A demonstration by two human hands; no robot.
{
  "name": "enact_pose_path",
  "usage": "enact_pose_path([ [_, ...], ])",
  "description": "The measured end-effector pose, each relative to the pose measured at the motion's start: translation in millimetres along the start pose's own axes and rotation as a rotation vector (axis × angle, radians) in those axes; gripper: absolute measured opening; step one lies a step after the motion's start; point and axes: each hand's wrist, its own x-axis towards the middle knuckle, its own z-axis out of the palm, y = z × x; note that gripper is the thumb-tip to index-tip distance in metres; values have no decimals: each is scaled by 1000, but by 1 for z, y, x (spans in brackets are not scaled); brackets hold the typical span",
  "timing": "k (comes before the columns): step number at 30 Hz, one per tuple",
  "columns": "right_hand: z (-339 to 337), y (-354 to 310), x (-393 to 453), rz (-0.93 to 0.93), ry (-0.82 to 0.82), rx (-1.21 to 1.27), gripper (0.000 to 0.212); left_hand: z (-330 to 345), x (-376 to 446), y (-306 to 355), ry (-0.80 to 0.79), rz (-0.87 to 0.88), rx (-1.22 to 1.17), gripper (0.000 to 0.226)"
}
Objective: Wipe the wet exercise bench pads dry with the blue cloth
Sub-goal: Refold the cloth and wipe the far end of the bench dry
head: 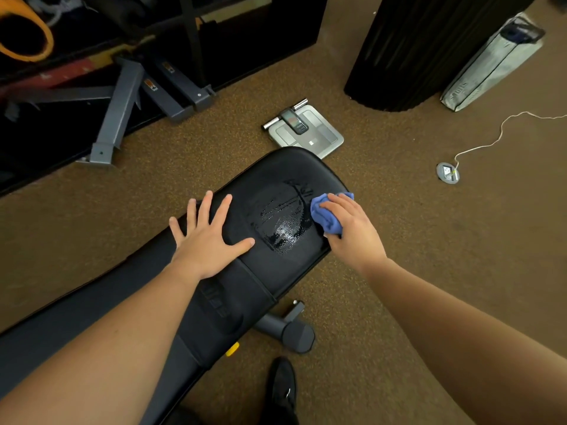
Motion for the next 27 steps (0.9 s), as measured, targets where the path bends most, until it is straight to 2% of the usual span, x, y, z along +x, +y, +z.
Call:
enact_pose_path([
  [7,31,-36,-53,-44,-37,30,51,-2,-23,-2,-40,10,-28,98],
  [15,61,-85,-92,-202,-136,143,43,1,-40,-15,-113,5,50,112],
  [18,32,-86,-77,-39,-164,269,41,2,-42,-12,-111,-19,24,111],
  [20,11,-90,-66,143,-190,421,31,2,-43,-10,-118,-30,21,111],
  [22,-2,-87,-55,240,-186,488,19,1,-43,-8,-122,-38,15,111],
  [24,-8,-77,-44,293,-177,438,16,1,-43,-8,-138,-51,8,111],
  [27,-10,-51,-27,303,-141,133,26,1,-43,-8,-159,-64,0,112],
])
